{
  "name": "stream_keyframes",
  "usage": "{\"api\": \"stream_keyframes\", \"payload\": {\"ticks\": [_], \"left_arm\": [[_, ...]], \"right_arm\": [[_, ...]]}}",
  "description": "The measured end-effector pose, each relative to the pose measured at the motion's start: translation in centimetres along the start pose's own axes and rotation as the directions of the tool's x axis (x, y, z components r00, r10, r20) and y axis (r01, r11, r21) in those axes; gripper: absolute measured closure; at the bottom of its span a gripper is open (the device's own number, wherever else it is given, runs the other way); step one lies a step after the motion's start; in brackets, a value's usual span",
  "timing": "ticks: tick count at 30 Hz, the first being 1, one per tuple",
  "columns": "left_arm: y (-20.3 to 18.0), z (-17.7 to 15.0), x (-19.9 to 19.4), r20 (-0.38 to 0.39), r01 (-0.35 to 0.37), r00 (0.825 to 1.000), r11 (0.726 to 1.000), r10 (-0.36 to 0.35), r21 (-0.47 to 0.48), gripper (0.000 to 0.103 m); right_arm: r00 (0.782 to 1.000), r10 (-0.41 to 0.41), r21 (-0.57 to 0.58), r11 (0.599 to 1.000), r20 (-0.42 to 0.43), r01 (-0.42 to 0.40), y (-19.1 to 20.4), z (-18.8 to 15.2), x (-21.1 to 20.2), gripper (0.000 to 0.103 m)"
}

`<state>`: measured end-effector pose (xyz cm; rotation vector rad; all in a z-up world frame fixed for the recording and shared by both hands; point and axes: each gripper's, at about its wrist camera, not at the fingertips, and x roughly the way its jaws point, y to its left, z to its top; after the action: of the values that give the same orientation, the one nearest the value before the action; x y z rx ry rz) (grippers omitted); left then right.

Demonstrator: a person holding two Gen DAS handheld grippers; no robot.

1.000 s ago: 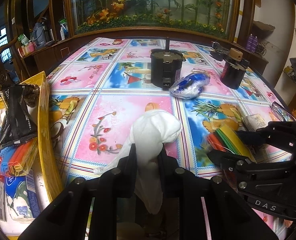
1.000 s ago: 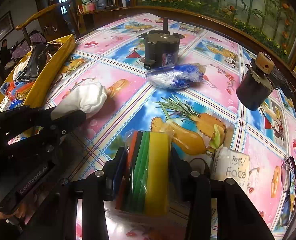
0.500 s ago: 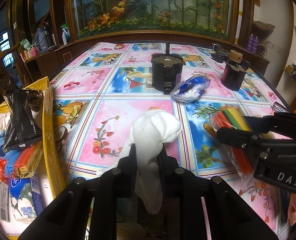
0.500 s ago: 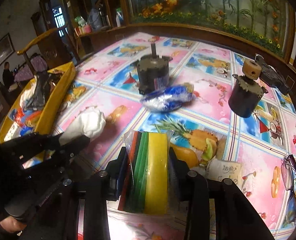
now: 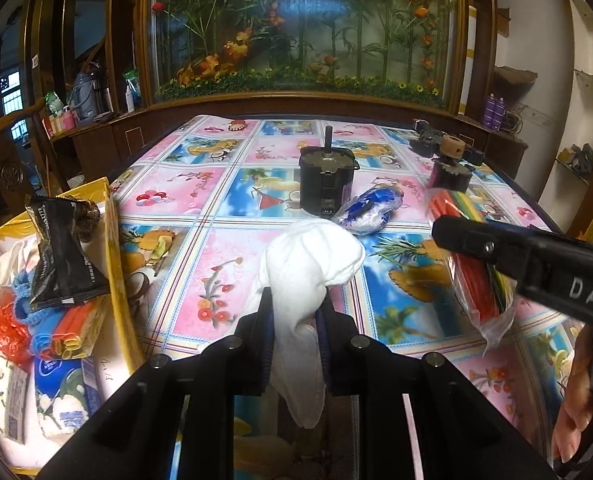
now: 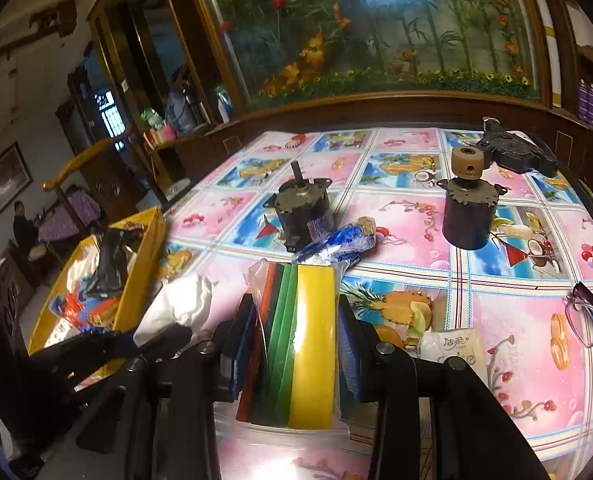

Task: Organize soft objects
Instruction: 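Carry the sponge pack and white cloth over the tray with both tools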

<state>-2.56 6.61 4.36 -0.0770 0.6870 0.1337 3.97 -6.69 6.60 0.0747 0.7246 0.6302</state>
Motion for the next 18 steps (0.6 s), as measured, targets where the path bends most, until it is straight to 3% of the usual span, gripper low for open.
{"api": "stream_keyframes", "payload": {"ticks": [9,18], "left_arm": [[2.9,0.8,-4.2,0.055,0.018,0.998,0.999,-0.016,-0.042,0.085],[10.1,0.8,-7.3,0.079,-0.073,0.993,0.983,0.087,-0.166,0.085]], "right_arm": [[0.995,0.096,0.023,0.995,0.031,-0.096,2.4,0.0,-0.4,0.062],[0.980,0.201,-0.085,0.976,0.010,-0.199,10.0,0.5,1.3,0.062]]}}
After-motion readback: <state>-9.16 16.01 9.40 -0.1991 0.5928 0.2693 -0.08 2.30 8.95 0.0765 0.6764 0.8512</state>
